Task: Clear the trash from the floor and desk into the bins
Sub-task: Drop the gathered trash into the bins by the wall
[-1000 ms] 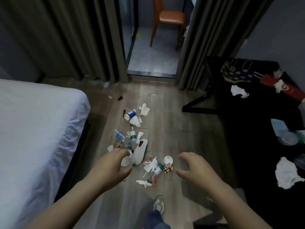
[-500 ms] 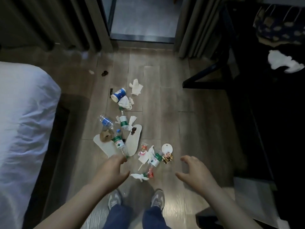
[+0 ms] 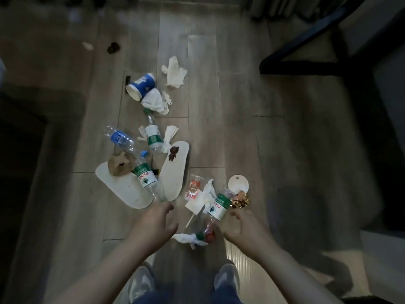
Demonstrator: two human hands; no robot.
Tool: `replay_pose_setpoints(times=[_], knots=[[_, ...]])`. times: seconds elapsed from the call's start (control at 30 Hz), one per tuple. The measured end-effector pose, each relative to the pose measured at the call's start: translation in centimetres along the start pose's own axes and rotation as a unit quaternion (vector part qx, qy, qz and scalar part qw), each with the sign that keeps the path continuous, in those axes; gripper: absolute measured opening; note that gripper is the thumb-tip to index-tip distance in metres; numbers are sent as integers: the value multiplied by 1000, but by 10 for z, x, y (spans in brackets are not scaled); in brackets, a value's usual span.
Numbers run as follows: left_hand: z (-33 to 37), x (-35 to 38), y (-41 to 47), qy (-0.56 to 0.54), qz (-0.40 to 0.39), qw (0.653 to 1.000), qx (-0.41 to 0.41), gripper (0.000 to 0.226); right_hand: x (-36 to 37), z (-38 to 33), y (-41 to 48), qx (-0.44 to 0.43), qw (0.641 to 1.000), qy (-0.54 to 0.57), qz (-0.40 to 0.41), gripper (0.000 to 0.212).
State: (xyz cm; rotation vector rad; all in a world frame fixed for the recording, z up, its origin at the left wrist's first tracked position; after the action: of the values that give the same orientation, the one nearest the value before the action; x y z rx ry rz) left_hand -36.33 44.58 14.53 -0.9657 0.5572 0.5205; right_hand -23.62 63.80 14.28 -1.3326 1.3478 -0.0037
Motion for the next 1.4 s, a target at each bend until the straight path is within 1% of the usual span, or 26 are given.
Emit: replay_pose_setpoints(times=[0.07, 0.13, 0.17, 0.23, 0.33, 0.4, 0.47, 0.5, 0.53, 0.6, 0.67, 0.77, 0.83, 0.87, 0.97, 1.0, 1.13, 1.23, 1.27, 1.33, 1.4], knots=[[-20, 27, 33, 2, 8, 1000, 12, 37, 33, 9, 34, -21, 998, -57, 3, 48], [-40, 52, 68, 8, 21, 999, 27, 38, 64, 15, 69, -63, 990, -125, 15, 51], [-49, 64, 87, 10, 28, 999, 34, 39, 77, 17, 87, -82, 986, -139, 27, 51], [-66, 83, 125, 5, 47, 998, 44, 47, 94, 20, 125, -108, 982, -142, 58, 52], [-92, 102, 179, -24, 89, 996, 18, 63, 103, 24, 181, -127, 979, -130, 96, 61], [-103, 109, 205, -11, 106, 994, 20, 68, 102, 22, 202, -168, 961, -175, 130, 57], [-108, 111, 218, 23, 104, 993, 47, 73, 101, 21, 206, -203, 937, -235, 157, 52], [-107, 111, 219, 37, 98, 992, 62, 72, 102, 22, 203, -212, 932, -246, 163, 52], [-105, 110, 218, 48, 93, 992, 71, 69, 103, 24, 199, -212, 934, -238, 160, 53], [-100, 107, 209, 54, 91, 992, 61, 63, 107, 29, 185, -188, 954, -190, 135, 56], [-95, 106, 201, 52, 102, 992, 48, 63, 112, 34, 170, -167, 965, -163, 119, 58], [-92, 113, 202, 84, 95, 991, 49, 66, 123, 48, 162, -145, 967, -176, 111, 65], [-96, 119, 209, 102, 89, 990, 49, 65, 131, 64, 163, -115, 971, -178, 109, 67], [-99, 122, 211, 110, 88, 989, 48, 66, 135, 72, 164, -96, 975, -175, 102, 70], [-106, 125, 208, 124, 84, 988, 40, 67, 149, 91, 160, -33, 987, -143, 65, 89], [-107, 126, 206, 126, 83, 988, 41, 68, 151, 93, 156, -23, 989, -133, 61, 92], [-111, 135, 206, 137, 68, 987, 45, 68, 160, 94, 151, -20, 991, -127, 42, 93], [-114, 134, 210, 138, 68, 987, 37, 69, 165, 99, 159, -12, 995, -92, 23, 85], [-114, 131, 211, 133, 72, 988, 33, 71, 166, 100, 162, -6, 997, -70, 16, 88], [-114, 125, 212, 116, 83, 989, 23, 74, 170, 98, 168, 0, 999, -32, 3, 99], [-116, 124, 213, 109, 89, 990, 12, 75, 173, 93, 171, -12, 1000, -26, 2, 110]])
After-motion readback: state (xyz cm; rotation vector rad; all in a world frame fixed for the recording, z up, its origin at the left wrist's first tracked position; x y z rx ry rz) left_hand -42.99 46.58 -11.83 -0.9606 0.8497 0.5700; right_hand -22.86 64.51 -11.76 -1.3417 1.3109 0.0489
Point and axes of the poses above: each hand's wrist, its own y-axis towards the middle knuckle, its own x-axis out of the palm, z = x × y, the point moved 5 cm from there along y, towards the middle knuckle, and after that the axes turned 5 degrees about -y, right-handed, at the moved point
